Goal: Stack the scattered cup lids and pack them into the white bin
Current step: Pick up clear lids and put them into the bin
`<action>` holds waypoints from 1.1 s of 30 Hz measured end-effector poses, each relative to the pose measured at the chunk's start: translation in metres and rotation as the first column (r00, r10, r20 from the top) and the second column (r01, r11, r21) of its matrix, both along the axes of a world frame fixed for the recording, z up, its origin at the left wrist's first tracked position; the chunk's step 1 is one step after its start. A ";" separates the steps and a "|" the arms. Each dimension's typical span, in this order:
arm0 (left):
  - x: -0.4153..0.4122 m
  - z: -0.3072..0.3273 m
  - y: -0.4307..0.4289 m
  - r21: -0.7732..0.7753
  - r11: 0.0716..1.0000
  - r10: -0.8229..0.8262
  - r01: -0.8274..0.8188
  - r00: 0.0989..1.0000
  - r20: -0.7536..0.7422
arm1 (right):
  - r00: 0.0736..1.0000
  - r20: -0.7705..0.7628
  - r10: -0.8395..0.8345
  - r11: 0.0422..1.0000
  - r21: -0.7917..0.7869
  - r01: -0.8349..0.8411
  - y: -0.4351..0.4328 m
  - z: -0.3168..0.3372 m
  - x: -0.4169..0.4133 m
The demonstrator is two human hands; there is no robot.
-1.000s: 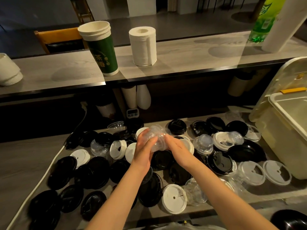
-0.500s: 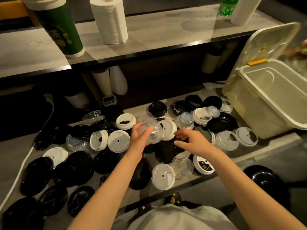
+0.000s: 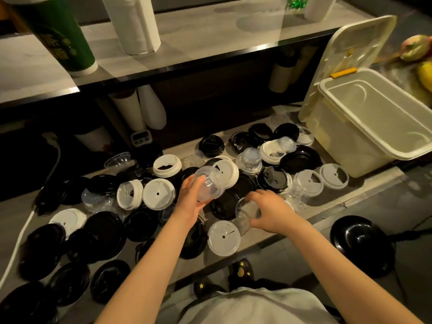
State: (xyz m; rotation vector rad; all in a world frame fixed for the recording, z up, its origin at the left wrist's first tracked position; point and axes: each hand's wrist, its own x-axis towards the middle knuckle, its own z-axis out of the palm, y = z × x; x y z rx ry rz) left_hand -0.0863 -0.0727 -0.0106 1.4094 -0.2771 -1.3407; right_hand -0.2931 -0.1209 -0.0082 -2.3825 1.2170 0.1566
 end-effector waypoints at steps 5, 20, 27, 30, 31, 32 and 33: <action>0.001 0.006 0.001 0.043 0.992 0.118 -0.117 0.992 -0.035 | 0.908 0.385 -0.164 0.986 0.046 0.159 -0.010 0.025 0.003; -0.006 0.028 0.004 -0.102 0.982 0.169 -0.157 0.979 0.114 | 0.737 0.671 0.083 0.980 -0.188 0.061 0.001 0.037 0.066; -0.009 0.028 0.004 -0.165 0.986 0.064 -0.031 0.977 0.202 | 0.757 0.653 0.007 0.992 -0.100 0.077 -0.002 0.034 0.064; -0.018 0.022 -0.001 -0.171 0.985 0.007 0.027 0.981 0.194 | 0.781 0.624 -0.021 0.995 -0.064 0.078 -0.007 0.033 0.050; -0.022 0.020 -0.001 -0.174 0.984 -0.005 0.034 0.986 0.169 | 0.795 0.607 -0.023 0.997 -0.043 0.061 -0.010 0.033 0.044; -0.026 0.017 -0.002 -0.173 0.985 0.004 0.022 0.989 0.147 | 0.807 0.590 -0.024 0.999 -0.020 0.044 -0.014 0.033 0.037; -0.031 0.017 -0.004 -0.168 0.986 0.028 -0.006 0.992 0.124 | 0.815 0.578 -0.035 0.999 0.004 0.039 -0.018 0.032 0.029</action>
